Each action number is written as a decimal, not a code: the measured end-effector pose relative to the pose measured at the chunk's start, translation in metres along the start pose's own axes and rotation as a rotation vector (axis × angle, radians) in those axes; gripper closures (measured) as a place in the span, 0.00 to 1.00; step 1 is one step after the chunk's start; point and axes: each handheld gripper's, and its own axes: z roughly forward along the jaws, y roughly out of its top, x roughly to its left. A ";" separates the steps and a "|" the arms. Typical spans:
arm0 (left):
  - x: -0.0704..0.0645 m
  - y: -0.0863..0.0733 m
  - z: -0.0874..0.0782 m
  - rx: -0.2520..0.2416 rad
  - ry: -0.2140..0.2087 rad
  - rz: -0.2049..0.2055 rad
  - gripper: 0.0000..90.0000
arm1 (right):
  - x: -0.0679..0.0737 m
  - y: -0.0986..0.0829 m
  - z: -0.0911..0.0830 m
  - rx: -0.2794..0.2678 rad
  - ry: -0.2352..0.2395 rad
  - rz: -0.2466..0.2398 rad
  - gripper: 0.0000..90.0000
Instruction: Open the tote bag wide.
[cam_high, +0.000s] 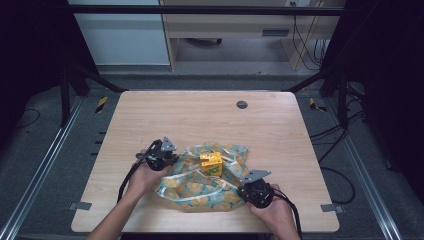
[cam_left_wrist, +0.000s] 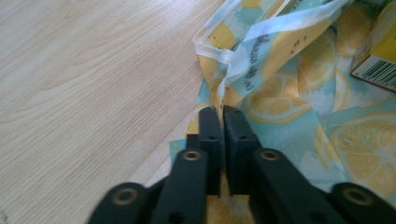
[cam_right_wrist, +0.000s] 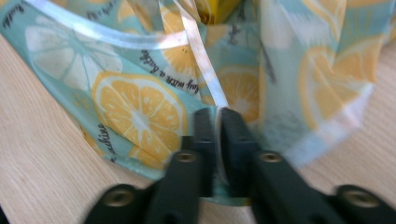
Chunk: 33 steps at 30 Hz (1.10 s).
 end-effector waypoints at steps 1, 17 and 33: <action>0.000 0.001 -0.002 -0.003 0.005 -0.002 0.81 | 0.000 0.002 -0.001 -0.013 -0.001 0.004 0.81; 0.003 0.016 -0.084 -0.174 0.091 -0.010 0.28 | -0.007 0.042 -0.063 -0.232 -0.111 0.024 0.23; 0.024 -0.060 -0.095 -0.053 0.109 -0.095 0.11 | -0.062 -0.018 -0.055 -0.165 -0.212 0.189 0.08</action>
